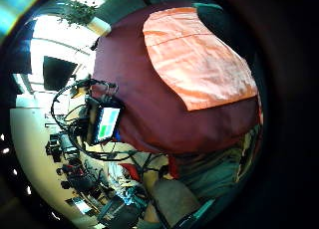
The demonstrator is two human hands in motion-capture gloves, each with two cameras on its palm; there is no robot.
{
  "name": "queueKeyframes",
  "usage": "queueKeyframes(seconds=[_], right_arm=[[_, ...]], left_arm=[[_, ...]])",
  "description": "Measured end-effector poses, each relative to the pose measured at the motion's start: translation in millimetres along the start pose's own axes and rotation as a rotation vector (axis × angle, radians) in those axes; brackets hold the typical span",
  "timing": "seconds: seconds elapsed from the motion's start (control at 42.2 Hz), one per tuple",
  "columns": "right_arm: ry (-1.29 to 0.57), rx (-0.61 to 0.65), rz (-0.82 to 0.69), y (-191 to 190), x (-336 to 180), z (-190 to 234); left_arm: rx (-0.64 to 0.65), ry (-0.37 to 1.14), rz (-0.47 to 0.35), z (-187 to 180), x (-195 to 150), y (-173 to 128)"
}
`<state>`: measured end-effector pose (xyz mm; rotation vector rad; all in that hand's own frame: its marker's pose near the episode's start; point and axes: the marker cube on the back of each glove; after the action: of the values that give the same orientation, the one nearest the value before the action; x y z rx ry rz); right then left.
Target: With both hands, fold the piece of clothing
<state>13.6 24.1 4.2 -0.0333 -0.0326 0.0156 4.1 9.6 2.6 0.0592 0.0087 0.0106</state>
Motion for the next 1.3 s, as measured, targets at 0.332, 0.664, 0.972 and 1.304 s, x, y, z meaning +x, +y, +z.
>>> queueKeyframes(seconds=[0.332,0.664,0.972,1.304], right_arm=[[-0.099,-0.014,0.072,9,45,33],[-0.3,-0.212,-0.041,-6,59,113],[-0.216,-0.268,-0.073,-7,56,134],[-0.218,-0.011,-0.053,-10,51,124]], left_arm=[[0.088,0.054,-0.01,38,9,-9],[-0.112,-0.011,0.074,120,34,-31],[-0.032,-0.007,0.114,137,30,-41],[0.159,-0.078,0.096,122,26,-34]])
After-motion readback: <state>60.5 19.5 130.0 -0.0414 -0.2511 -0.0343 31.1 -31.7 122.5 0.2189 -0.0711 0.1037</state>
